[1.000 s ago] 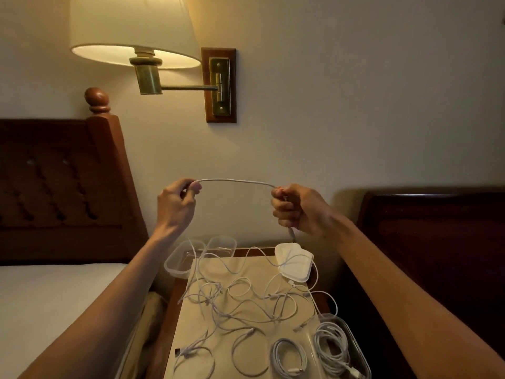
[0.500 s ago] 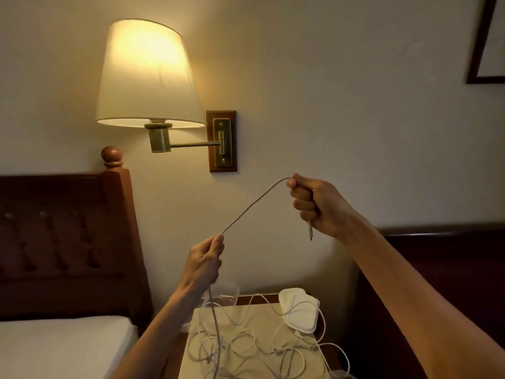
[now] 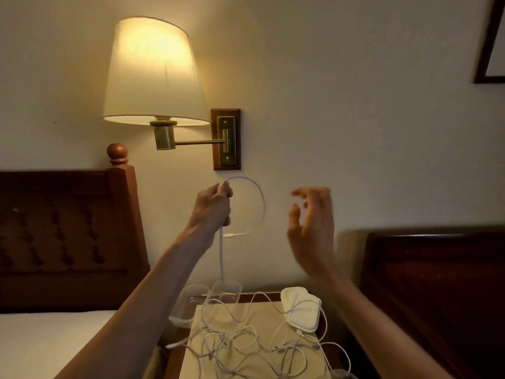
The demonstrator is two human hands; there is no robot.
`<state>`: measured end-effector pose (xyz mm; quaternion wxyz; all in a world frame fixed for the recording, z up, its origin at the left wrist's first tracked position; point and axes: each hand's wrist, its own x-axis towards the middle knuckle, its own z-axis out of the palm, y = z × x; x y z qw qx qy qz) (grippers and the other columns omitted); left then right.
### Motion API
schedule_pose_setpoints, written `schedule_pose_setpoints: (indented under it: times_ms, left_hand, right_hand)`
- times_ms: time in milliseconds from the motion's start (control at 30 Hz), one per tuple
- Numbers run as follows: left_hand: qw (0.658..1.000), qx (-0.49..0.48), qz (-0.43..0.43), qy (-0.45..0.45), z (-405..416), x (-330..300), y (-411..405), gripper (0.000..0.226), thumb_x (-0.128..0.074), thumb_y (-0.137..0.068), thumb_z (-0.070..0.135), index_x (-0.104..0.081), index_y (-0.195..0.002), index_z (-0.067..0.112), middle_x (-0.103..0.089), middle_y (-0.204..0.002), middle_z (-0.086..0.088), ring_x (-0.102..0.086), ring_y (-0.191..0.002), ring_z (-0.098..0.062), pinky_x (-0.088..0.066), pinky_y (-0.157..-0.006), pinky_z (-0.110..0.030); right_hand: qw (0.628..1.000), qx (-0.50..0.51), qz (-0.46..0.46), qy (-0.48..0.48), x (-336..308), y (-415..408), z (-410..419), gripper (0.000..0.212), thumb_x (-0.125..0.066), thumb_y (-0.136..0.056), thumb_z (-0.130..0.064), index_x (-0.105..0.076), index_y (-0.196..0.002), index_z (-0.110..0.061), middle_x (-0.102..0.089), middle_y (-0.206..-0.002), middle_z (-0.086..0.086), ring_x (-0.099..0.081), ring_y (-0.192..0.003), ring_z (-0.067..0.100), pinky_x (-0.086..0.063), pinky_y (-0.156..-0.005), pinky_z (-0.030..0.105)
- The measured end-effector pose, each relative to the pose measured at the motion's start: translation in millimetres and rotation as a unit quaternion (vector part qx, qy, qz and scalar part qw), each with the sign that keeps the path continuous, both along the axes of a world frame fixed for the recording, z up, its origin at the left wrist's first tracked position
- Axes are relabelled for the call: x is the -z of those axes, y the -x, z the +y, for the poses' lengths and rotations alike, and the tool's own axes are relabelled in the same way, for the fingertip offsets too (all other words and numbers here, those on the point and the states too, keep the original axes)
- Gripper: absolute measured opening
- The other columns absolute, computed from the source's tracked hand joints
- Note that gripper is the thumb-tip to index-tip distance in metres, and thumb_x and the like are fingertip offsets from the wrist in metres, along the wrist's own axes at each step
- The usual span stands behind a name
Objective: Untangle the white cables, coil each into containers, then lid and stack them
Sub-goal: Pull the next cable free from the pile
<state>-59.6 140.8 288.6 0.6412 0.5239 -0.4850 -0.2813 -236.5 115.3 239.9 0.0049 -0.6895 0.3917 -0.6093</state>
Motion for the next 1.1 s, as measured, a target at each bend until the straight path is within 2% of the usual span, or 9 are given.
schedule_pose_setpoints:
  times_ms: [133,267,400,500,600,667,767,867,1100]
  left_hand:
    - [0.987,0.086,0.131,-0.022,-6,-26,9,0.025,-0.034,-0.105,0.021,-0.051,-0.087,0.014,-0.034,-0.058,0.004,-0.032,-0.052,-0.010,-0.031,-0.047,-0.024]
    - [0.996,-0.032,0.079,0.017,-18,-21,-16,0.029,-0.034,-0.103,0.018,-0.051,-0.079,0.016,-0.036,-0.064,0.002,-0.035,-0.055,-0.011,-0.036,-0.043,-0.022]
    - [0.972,-0.196,0.125,0.030,-20,-3,-82,0.031,-0.034,-0.103,0.017,-0.050,-0.075,0.017,-0.039,-0.064,0.000,-0.039,-0.053,-0.011,-0.040,-0.042,-0.021]
    - [0.981,-0.118,0.129,-0.084,-20,17,-100,0.034,-0.032,-0.103,0.011,-0.049,-0.073,0.010,-0.034,-0.063,-0.003,-0.034,-0.046,-0.011,-0.038,-0.040,-0.020]
    - [0.890,-0.138,-0.291,-0.321,-7,44,-90,0.043,-0.037,-0.104,0.035,-0.057,-0.089,0.000,-0.055,-0.085,-0.019,-0.055,-0.077,-0.029,-0.046,-0.072,-0.034]
    - [0.834,-0.193,-0.462,-0.233,1,53,-75,0.043,-0.042,-0.102,0.037,-0.062,-0.106,0.000,-0.061,-0.106,-0.021,-0.058,-0.096,-0.034,-0.045,-0.083,-0.035]
    - [0.943,0.027,-0.329,-0.050,15,64,-40,0.026,-0.046,-0.102,0.020,-0.065,-0.116,0.010,-0.067,-0.087,-0.003,-0.061,-0.061,-0.017,-0.050,-0.051,-0.023]
    - [0.942,0.133,-0.307,-0.033,18,77,-23,0.023,-0.049,-0.100,0.020,-0.068,-0.105,0.010,-0.070,-0.084,-0.001,-0.056,-0.053,-0.009,-0.044,-0.046,-0.022]
    - [0.920,-0.097,-0.369,0.090,12,82,-49,0.020,-0.059,-0.095,0.022,-0.066,-0.077,0.018,-0.064,-0.068,0.001,-0.056,-0.059,-0.016,-0.043,-0.057,-0.029]
  right_hand:
    - [0.896,-0.272,0.036,-0.350,13,-50,38,0.036,-0.038,-0.103,-0.041,-0.059,-0.113,-0.015,-0.060,-0.092,-0.006,-0.056,-0.080,0.004,-0.043,-0.071,0.021]
    - [0.754,-0.468,-0.146,-0.438,10,-53,35,0.031,-0.031,-0.107,-0.021,-0.056,-0.091,-0.009,-0.033,-0.058,-0.001,-0.031,-0.046,0.010,-0.028,-0.044,0.020]
    - [0.780,-0.439,-0.008,-0.446,0,-19,20,0.032,-0.032,-0.107,-0.022,-0.056,-0.091,-0.009,-0.029,-0.059,-0.003,-0.023,-0.045,0.007,-0.019,-0.041,0.020]
    - [0.797,-0.405,0.045,-0.445,0,-5,11,0.033,-0.031,-0.107,-0.024,-0.056,-0.089,-0.010,-0.030,-0.060,-0.002,-0.024,-0.045,0.007,-0.019,-0.041,0.020]
    - [0.830,-0.359,0.083,-0.419,-3,-9,-1,0.034,-0.031,-0.107,-0.022,-0.056,-0.085,-0.011,-0.031,-0.059,-0.003,-0.025,-0.043,0.005,-0.020,-0.039,0.019]
    - [0.841,-0.338,0.115,-0.406,-3,-13,-7,0.035,-0.033,-0.106,-0.022,-0.057,-0.082,-0.012,-0.035,-0.057,-0.004,-0.028,-0.042,0.005,-0.023,-0.038,0.019]
    - [0.853,-0.314,0.162,-0.384,0,-22,-12,0.037,-0.035,-0.106,-0.024,-0.059,-0.078,-0.016,-0.040,-0.058,-0.004,-0.032,-0.045,0.006,-0.028,-0.040,0.018]
    - [0.869,-0.294,0.184,-0.354,-1,-25,-15,0.038,-0.036,-0.106,-0.023,-0.060,-0.078,-0.017,-0.042,-0.060,0.000,-0.035,-0.048,0.008,-0.031,-0.042,0.018]
    - [0.836,-0.356,0.146,-0.392,18,-2,-28,0.037,-0.035,-0.106,-0.029,-0.056,-0.078,-0.016,-0.037,-0.056,-0.006,-0.031,-0.046,0.006,-0.024,-0.042,0.020]
